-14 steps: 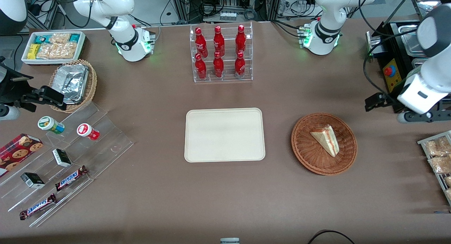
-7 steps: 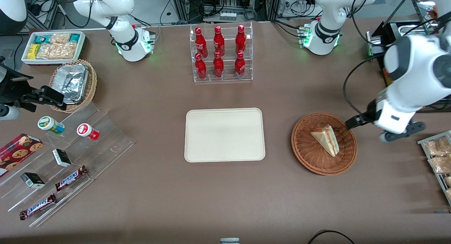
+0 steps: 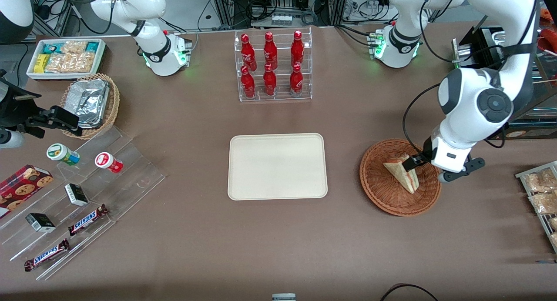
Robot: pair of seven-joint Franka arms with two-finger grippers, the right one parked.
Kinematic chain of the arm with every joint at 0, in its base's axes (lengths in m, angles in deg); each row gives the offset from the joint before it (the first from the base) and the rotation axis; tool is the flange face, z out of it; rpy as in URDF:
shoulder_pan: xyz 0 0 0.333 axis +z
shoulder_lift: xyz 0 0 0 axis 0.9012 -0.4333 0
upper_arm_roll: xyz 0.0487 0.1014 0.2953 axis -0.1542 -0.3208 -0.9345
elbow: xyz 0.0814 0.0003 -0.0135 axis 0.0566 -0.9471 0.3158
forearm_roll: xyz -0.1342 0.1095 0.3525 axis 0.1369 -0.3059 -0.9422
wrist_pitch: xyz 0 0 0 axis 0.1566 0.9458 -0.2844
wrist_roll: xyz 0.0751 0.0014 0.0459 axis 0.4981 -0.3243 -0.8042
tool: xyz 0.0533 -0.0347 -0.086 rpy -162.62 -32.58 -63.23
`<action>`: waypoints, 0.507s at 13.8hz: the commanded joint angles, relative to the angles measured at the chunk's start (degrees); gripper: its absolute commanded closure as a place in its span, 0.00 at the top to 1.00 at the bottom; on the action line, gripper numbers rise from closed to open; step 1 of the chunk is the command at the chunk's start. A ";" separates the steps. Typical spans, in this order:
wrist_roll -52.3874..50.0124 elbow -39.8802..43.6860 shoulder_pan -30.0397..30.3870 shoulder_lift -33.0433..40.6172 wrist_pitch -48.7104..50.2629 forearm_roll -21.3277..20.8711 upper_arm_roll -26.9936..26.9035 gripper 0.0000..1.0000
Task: Place sandwich from basket to tray
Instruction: 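Move the left gripper over the wrapped sandwich in the wicker basket and lower it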
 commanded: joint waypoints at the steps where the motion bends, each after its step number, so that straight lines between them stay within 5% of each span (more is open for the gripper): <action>1: -1.55 -3.72 -0.34 0.91 -3.04 -0.52 -0.24 1.00; 7: -5.33 -6.10 -0.34 -2.43 -8.31 -0.52 -0.24 1.00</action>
